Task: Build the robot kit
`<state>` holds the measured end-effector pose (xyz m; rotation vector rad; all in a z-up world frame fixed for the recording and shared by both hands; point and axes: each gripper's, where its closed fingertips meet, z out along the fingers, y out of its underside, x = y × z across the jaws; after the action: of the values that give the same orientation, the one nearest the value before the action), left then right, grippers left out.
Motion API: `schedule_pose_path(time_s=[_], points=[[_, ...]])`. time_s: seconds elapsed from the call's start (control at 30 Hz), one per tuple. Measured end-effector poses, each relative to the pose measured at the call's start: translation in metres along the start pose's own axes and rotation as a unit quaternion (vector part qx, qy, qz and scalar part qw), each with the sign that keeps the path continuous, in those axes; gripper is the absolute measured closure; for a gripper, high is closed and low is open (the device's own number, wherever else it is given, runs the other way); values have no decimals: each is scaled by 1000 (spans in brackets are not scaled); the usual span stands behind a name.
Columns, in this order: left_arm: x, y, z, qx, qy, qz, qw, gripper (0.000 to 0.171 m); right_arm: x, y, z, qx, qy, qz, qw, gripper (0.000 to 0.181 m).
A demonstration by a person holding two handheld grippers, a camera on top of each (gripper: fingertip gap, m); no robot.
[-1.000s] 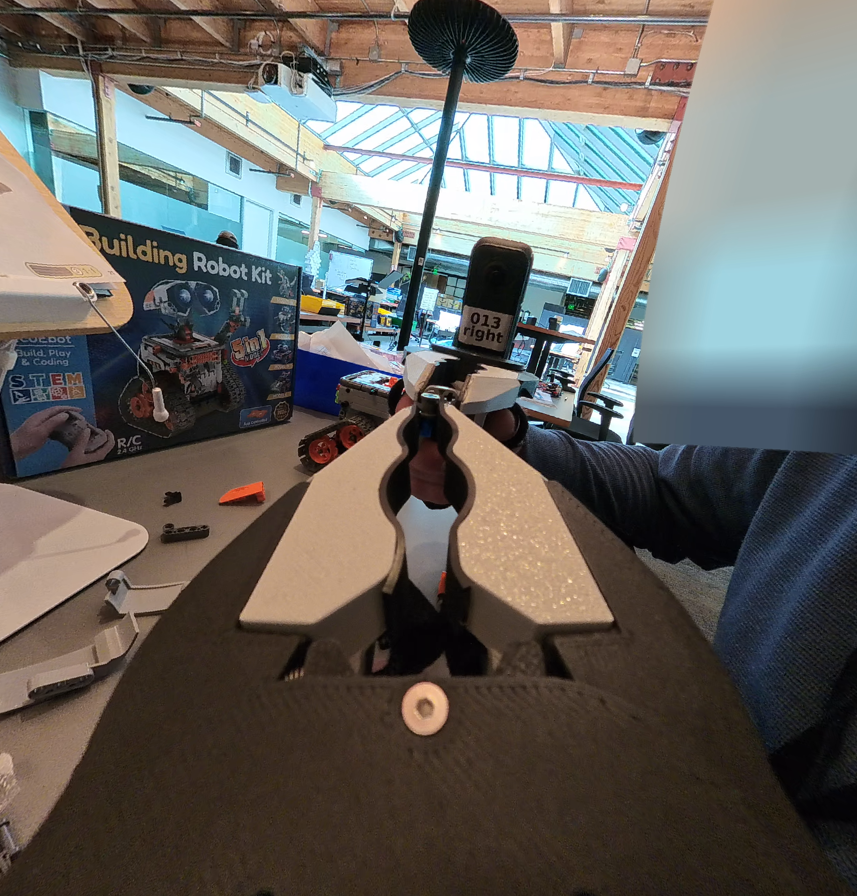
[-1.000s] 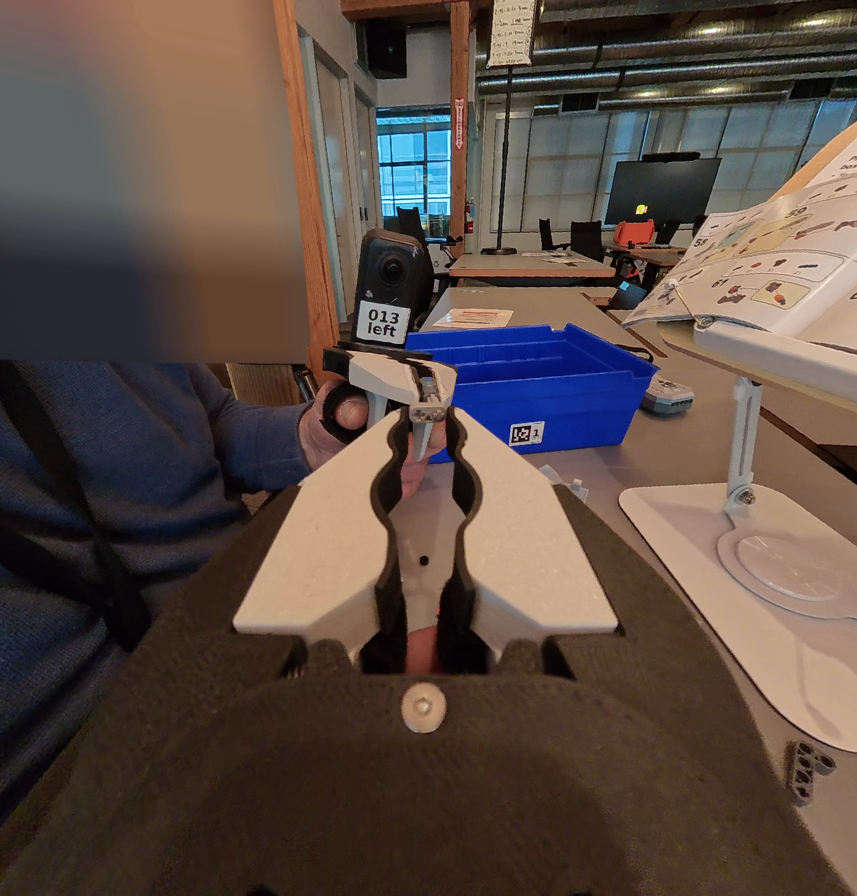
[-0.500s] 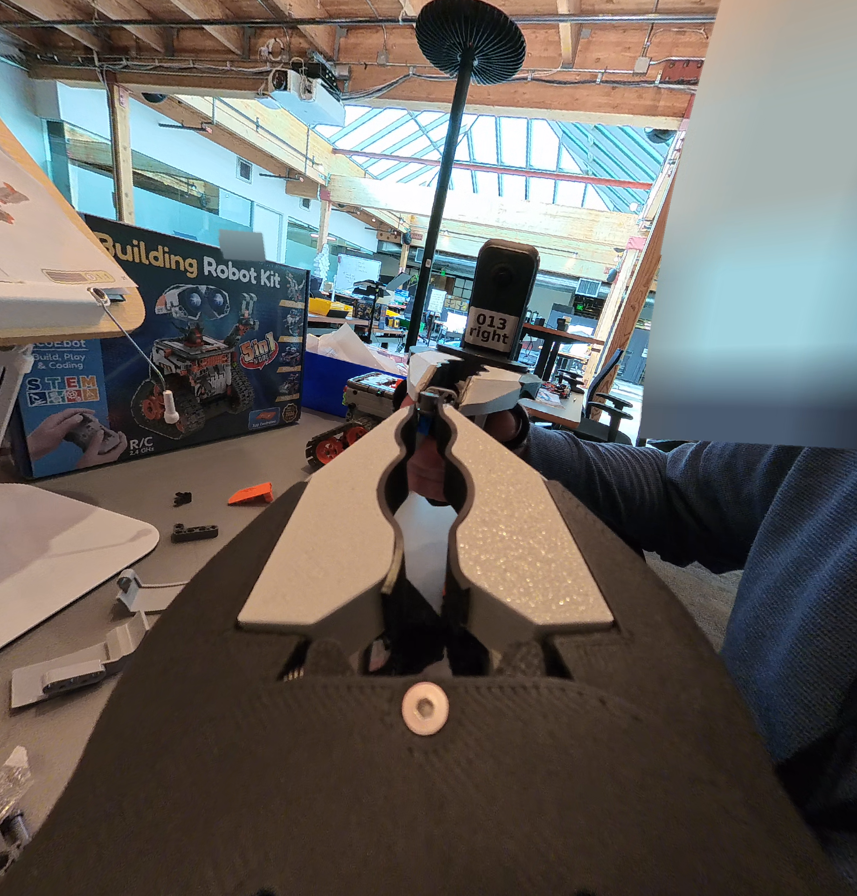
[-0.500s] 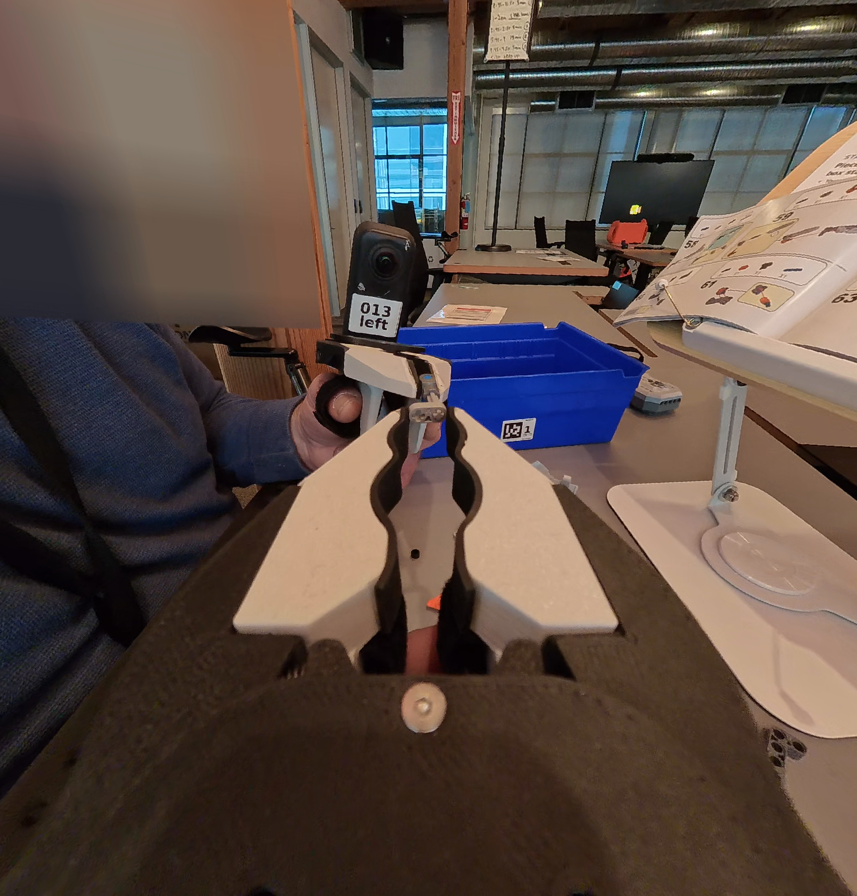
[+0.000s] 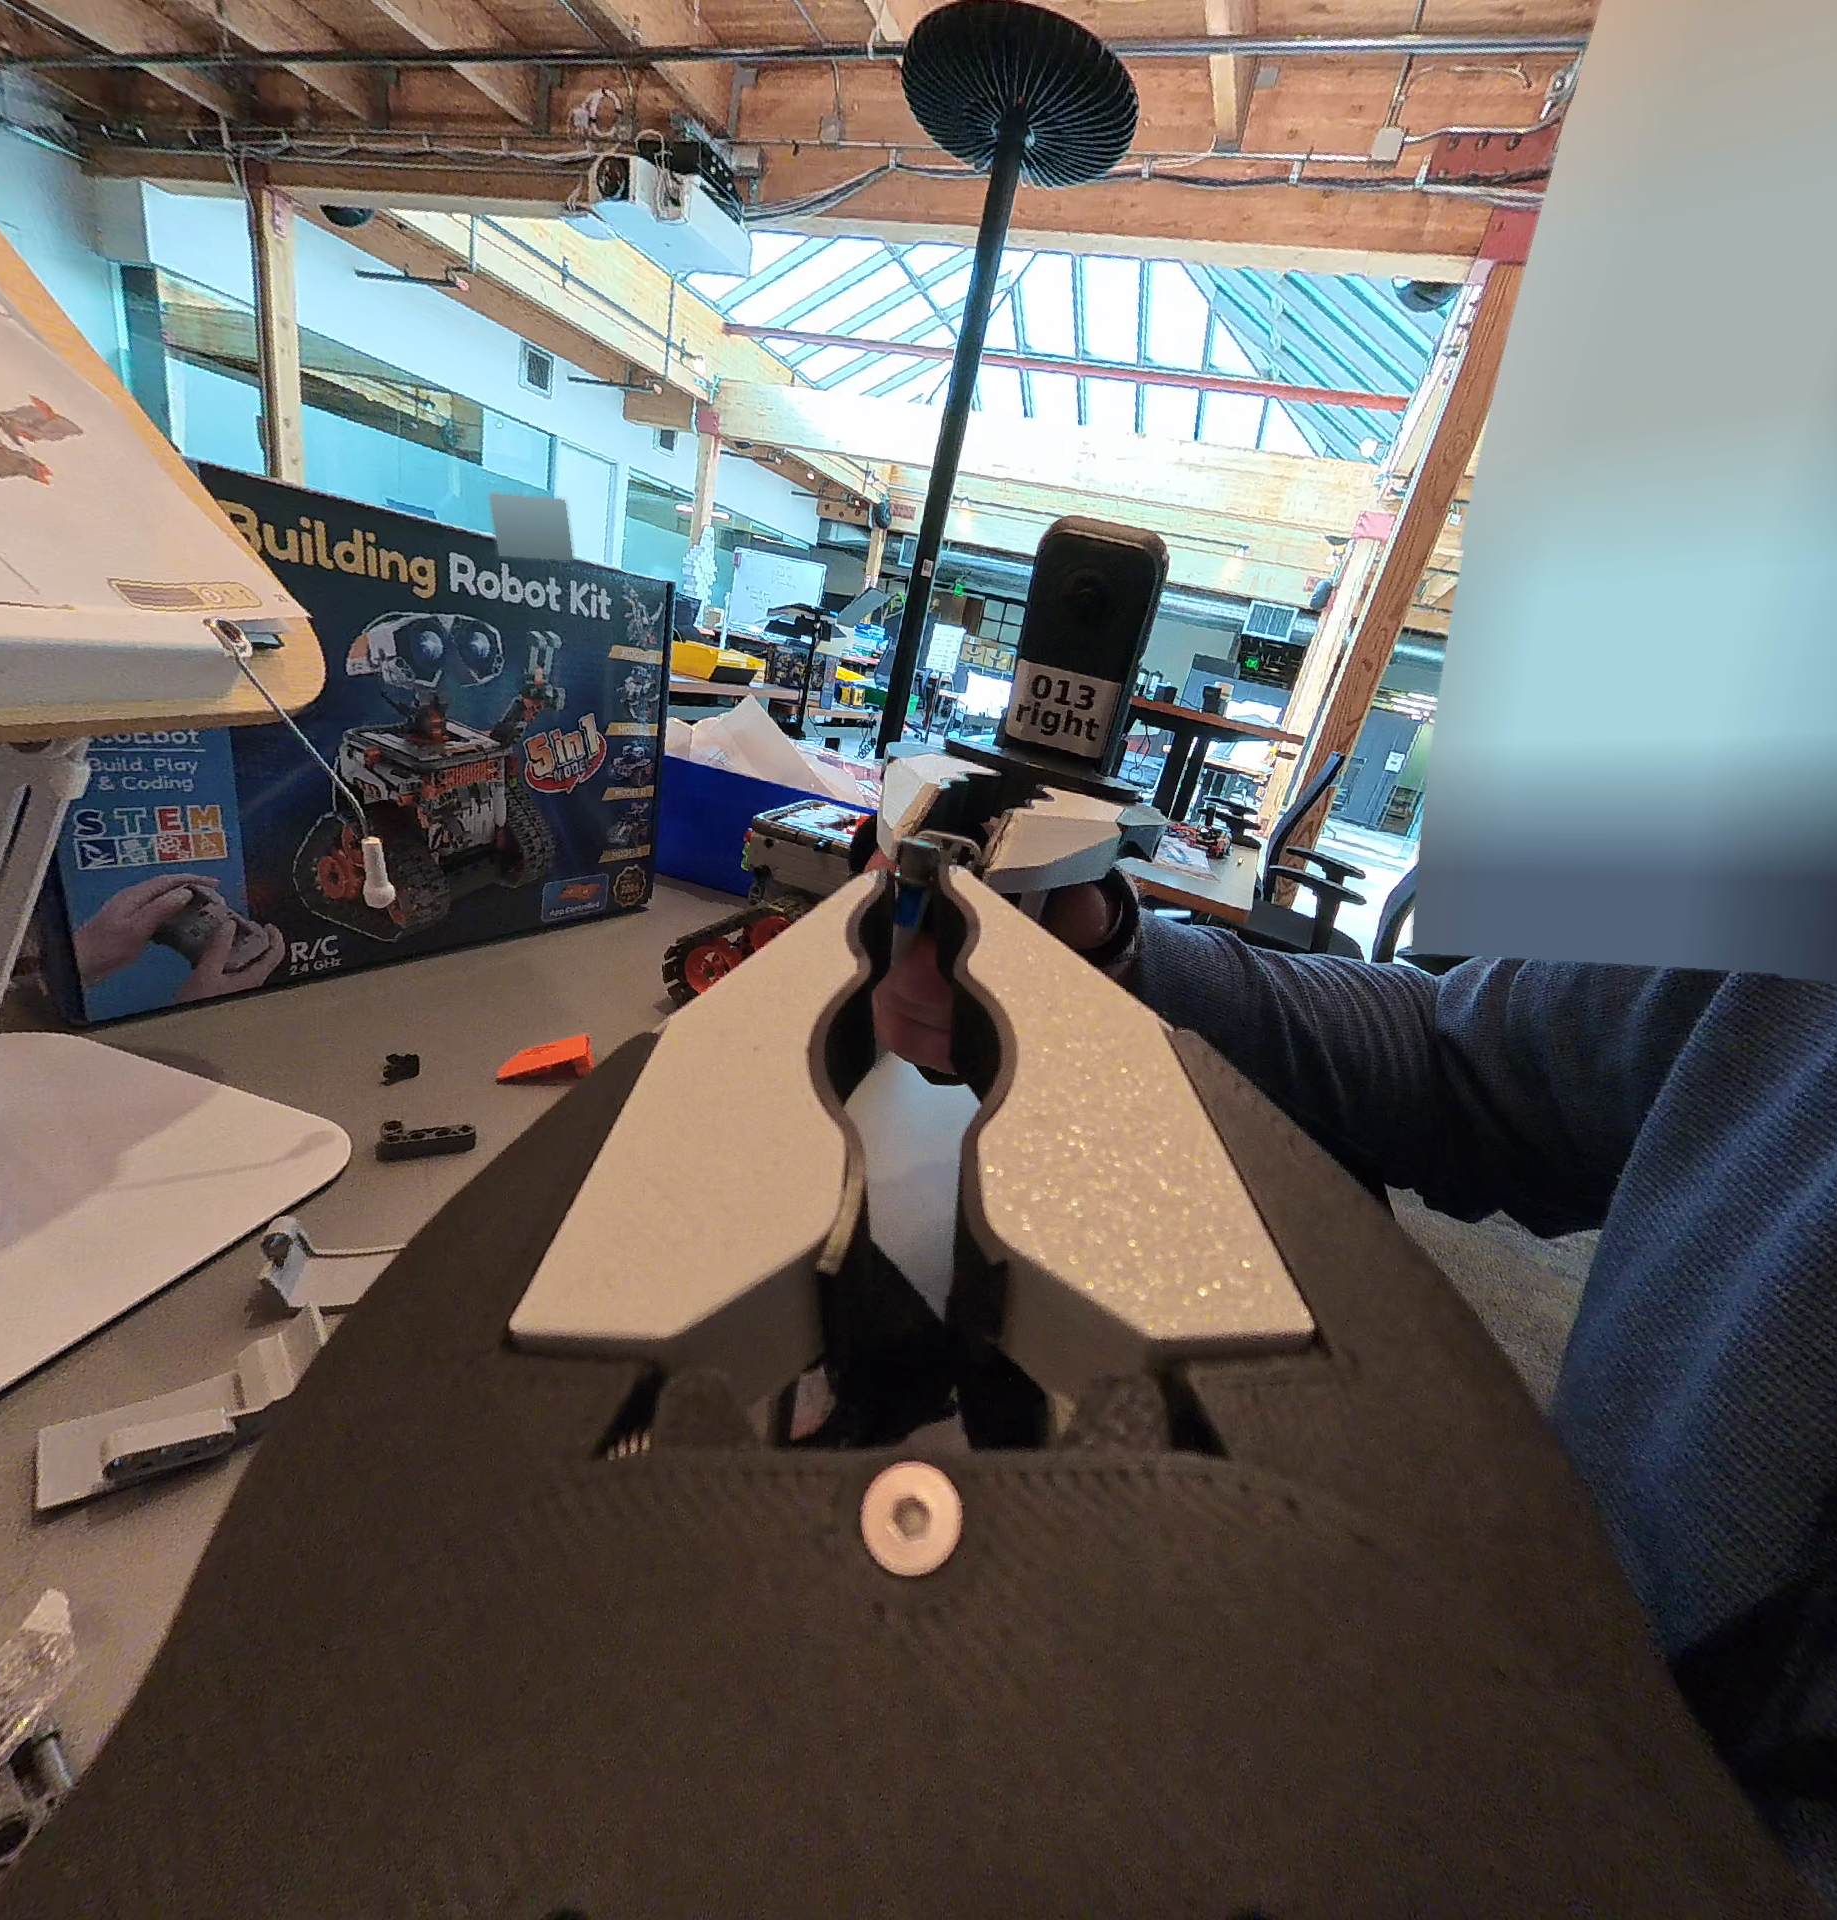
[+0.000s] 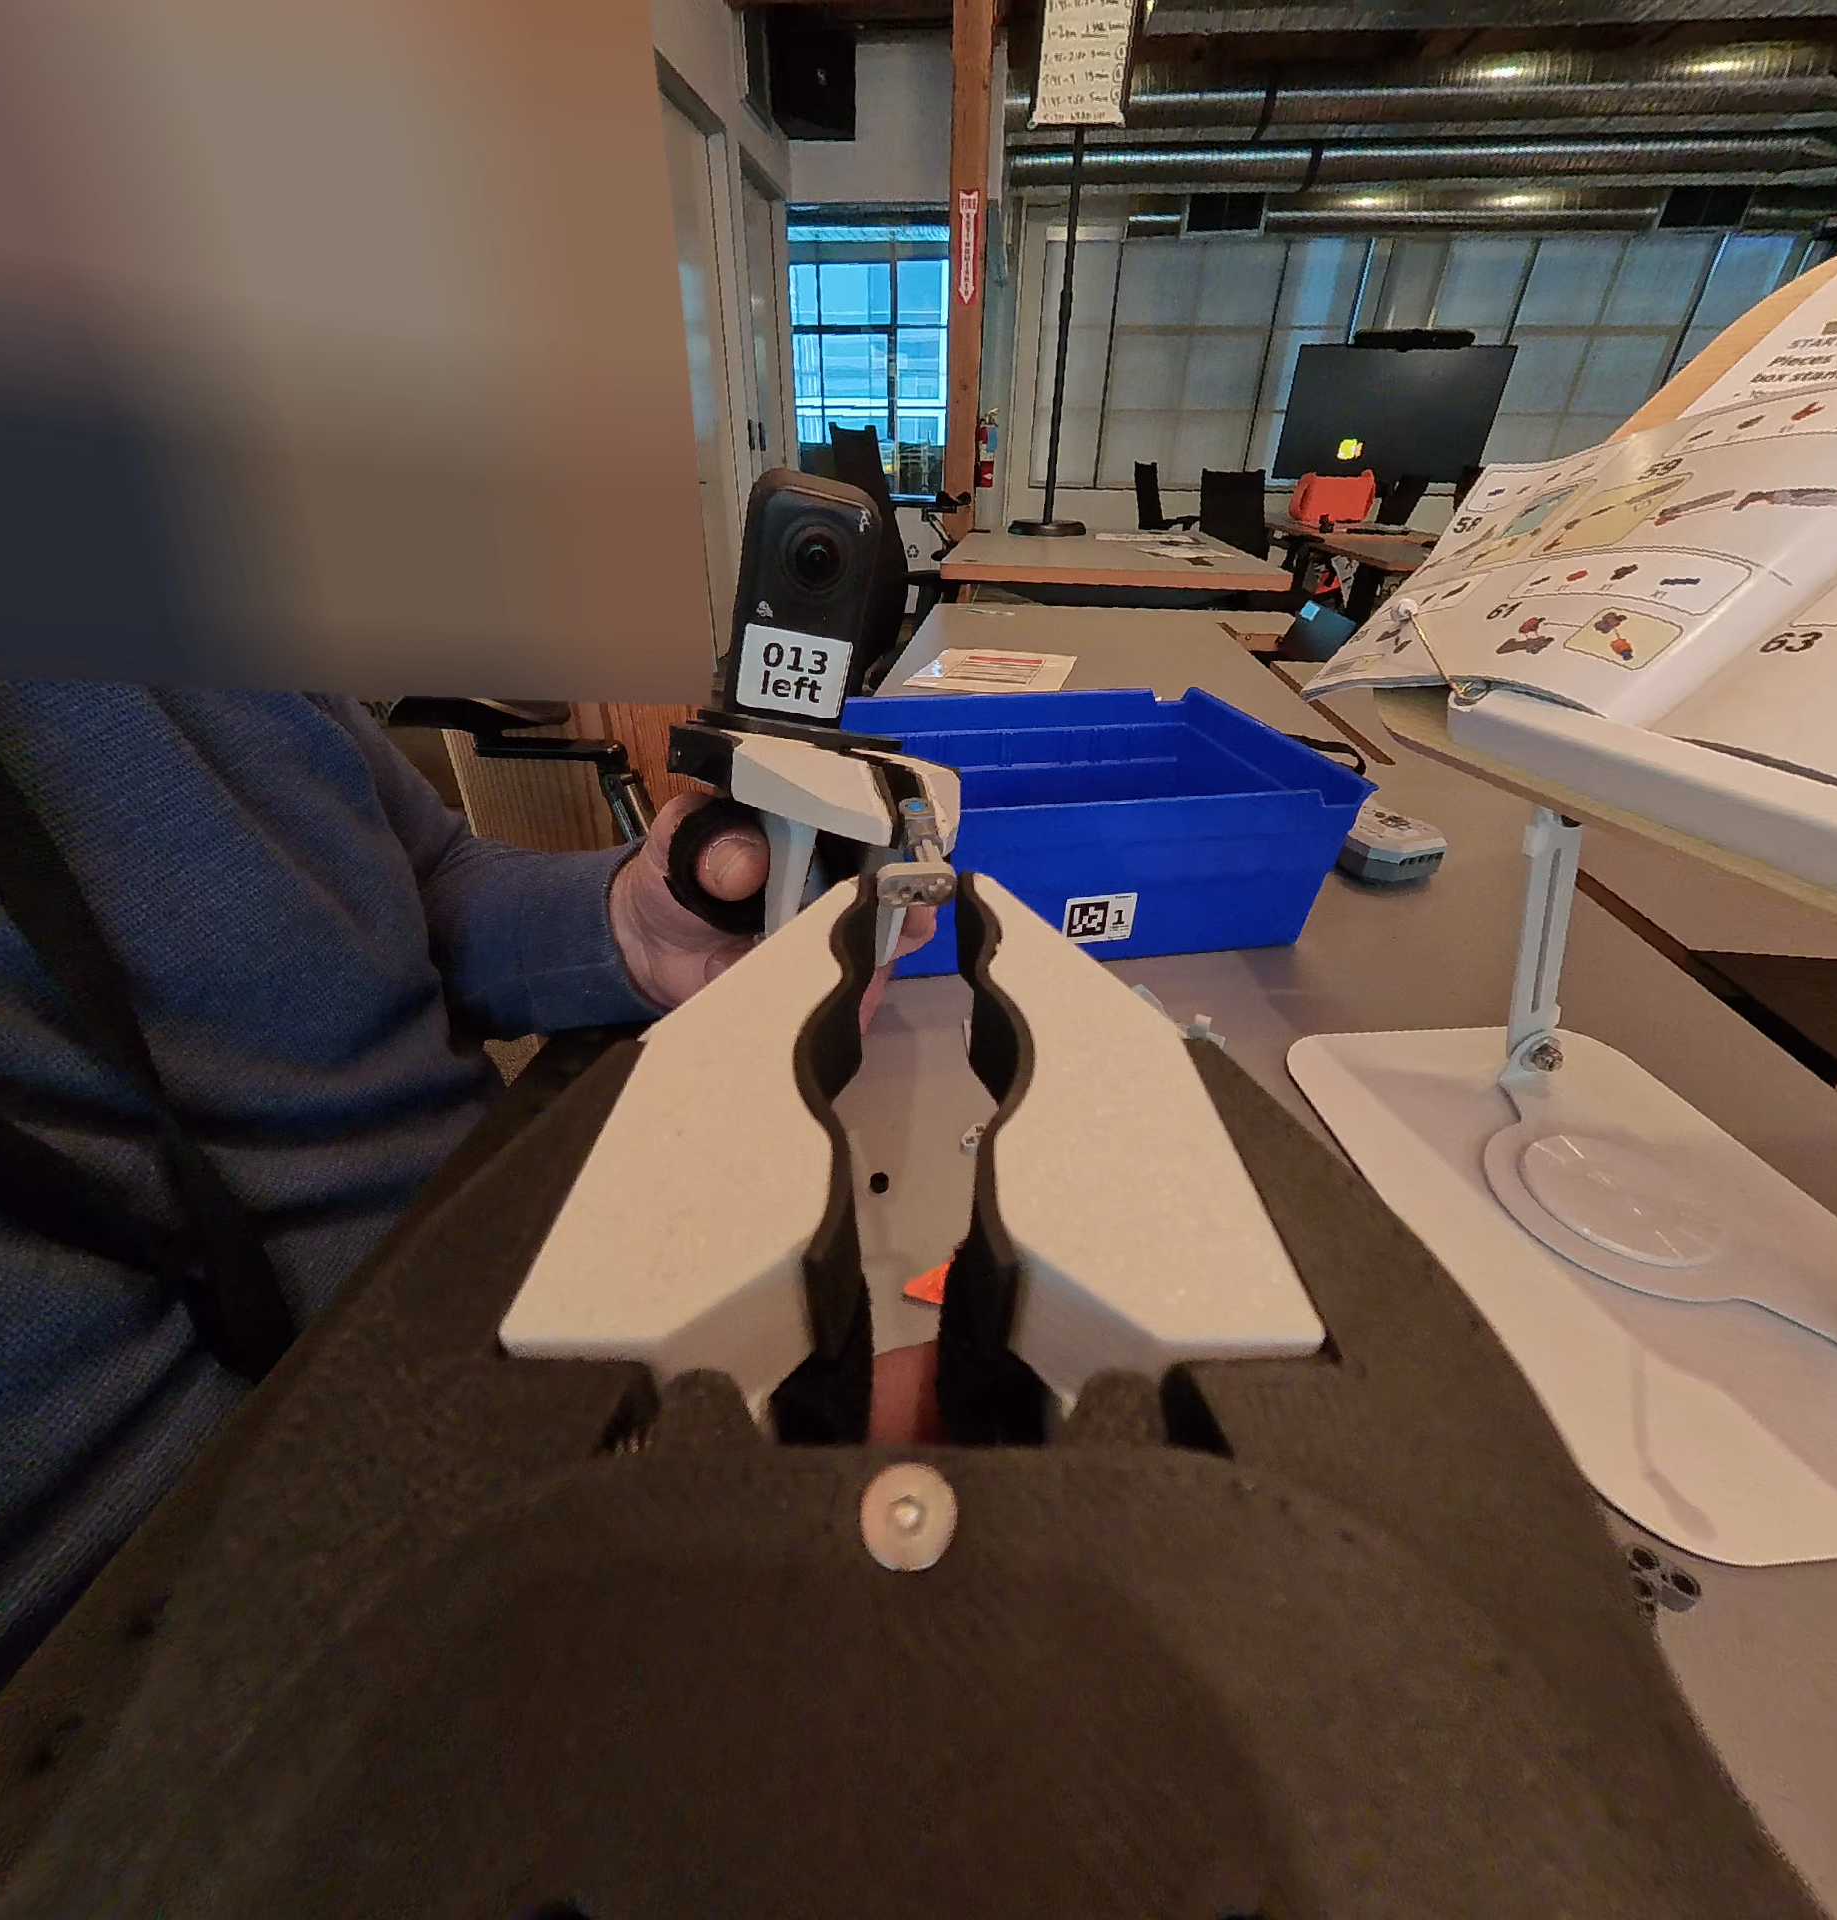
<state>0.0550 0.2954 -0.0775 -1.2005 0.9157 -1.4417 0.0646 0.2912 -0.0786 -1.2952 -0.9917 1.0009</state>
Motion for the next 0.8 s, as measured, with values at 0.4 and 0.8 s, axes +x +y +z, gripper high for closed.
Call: schedule_pose_path(time_s=[0.4,0.8], points=[[-13,2,-3,-7,-33,-6,999,154,13,-4,-7,18,18,28,999,169],[0,4,1,-11,-6,8,1000,165,0,3,-1,-14,-2,5,1000,169]])
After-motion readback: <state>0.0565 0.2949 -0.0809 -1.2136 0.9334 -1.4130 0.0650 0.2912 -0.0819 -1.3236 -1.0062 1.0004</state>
